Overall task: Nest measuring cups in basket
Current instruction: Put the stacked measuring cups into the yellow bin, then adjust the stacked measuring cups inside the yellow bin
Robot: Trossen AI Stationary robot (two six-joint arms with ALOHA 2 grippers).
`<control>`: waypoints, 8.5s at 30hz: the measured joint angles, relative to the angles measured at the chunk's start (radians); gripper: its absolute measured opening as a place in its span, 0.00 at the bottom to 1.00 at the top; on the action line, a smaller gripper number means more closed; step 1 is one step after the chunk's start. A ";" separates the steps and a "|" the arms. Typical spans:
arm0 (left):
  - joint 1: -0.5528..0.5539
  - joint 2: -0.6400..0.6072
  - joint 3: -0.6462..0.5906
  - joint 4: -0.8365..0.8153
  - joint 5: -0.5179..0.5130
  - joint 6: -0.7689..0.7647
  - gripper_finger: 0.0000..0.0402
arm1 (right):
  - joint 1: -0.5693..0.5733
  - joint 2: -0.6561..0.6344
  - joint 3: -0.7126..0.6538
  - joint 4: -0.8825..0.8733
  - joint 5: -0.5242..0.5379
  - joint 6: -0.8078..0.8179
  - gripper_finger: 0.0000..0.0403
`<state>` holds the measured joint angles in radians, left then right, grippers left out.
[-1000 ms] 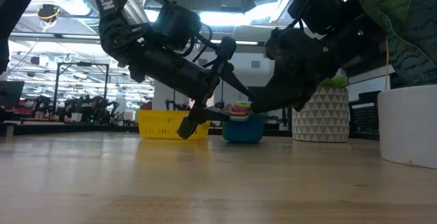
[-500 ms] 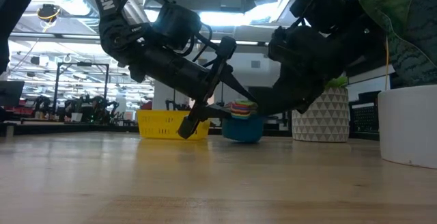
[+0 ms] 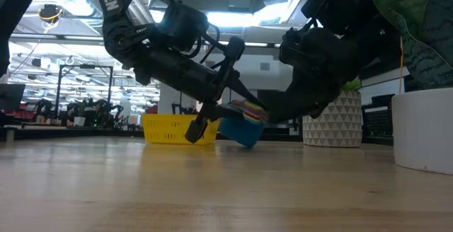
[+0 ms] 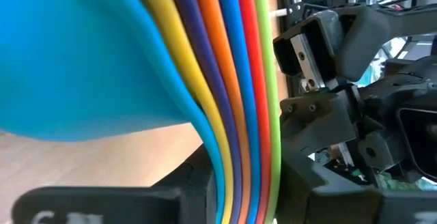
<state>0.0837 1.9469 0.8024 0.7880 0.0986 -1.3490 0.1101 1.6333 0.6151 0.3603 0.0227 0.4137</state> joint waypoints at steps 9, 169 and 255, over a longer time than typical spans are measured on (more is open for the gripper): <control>0.001 0.000 0.000 0.087 0.049 0.022 0.21 | 0.000 0.000 0.000 -0.037 0.001 0.000 0.22; 0.218 -0.442 -0.518 0.171 0.332 -0.085 0.37 | -0.002 0.000 0.000 -0.037 0.000 0.023 0.22; 0.071 -0.818 -0.519 -0.771 -0.022 0.035 0.37 | -0.274 0.019 0.163 -0.008 0.153 -0.210 0.22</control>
<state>0.1543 1.1294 0.2836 0.0172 0.0768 -1.3139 -0.1640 1.6526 0.7780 0.3519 0.1757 0.2035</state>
